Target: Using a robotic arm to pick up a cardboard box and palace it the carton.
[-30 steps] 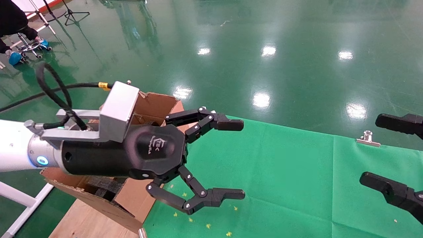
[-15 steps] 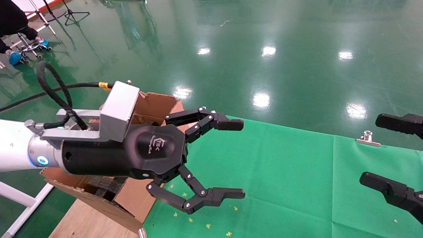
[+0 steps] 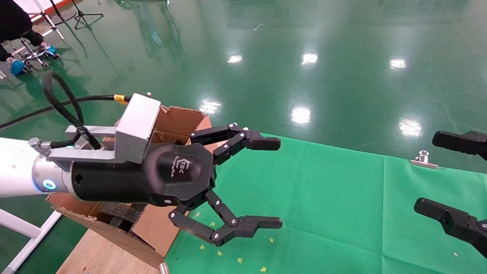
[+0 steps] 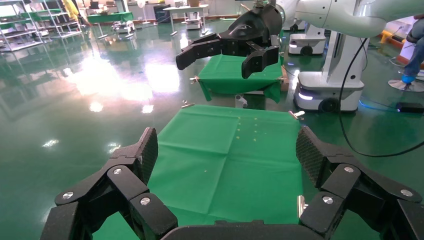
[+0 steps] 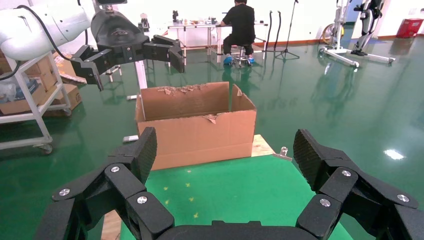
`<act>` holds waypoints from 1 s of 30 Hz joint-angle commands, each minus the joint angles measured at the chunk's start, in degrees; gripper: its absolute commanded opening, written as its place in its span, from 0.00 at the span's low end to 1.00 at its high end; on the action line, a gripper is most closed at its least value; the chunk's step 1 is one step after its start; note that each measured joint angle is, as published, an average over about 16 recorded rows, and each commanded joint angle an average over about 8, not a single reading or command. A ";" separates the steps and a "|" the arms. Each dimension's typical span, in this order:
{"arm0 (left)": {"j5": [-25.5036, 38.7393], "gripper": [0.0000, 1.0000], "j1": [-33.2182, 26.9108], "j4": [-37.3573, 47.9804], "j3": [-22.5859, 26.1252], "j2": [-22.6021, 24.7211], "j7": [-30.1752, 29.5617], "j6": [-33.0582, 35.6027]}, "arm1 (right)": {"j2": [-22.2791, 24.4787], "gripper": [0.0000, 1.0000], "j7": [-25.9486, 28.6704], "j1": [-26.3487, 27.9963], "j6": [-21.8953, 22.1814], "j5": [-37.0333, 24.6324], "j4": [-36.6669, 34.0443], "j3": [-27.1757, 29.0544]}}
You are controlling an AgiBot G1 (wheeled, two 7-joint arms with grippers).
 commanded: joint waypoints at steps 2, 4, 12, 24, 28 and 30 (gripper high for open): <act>0.00 1.00 -0.01 0.00 0.00 0.00 0.00 0.00 | 0.00 1.00 0.00 0.00 0.00 0.00 0.00 0.00; 0.01 1.00 -0.01 0.00 0.00 0.00 0.00 0.00 | 0.00 1.00 0.00 0.00 0.00 0.00 0.00 0.00; 0.01 1.00 -0.01 0.00 0.00 0.00 0.00 0.00 | 0.00 1.00 0.00 0.00 0.00 0.00 0.00 0.00; 0.01 1.00 -0.01 0.00 0.00 0.00 0.00 0.00 | 0.00 1.00 0.00 0.00 0.00 0.00 0.00 0.00; 0.01 1.00 -0.01 0.00 0.00 0.00 0.00 0.00 | 0.00 1.00 0.00 0.00 0.00 0.00 0.00 0.00; 0.01 1.00 -0.01 0.00 0.00 0.00 0.00 0.00 | 0.00 1.00 0.00 0.00 0.00 0.00 0.00 0.00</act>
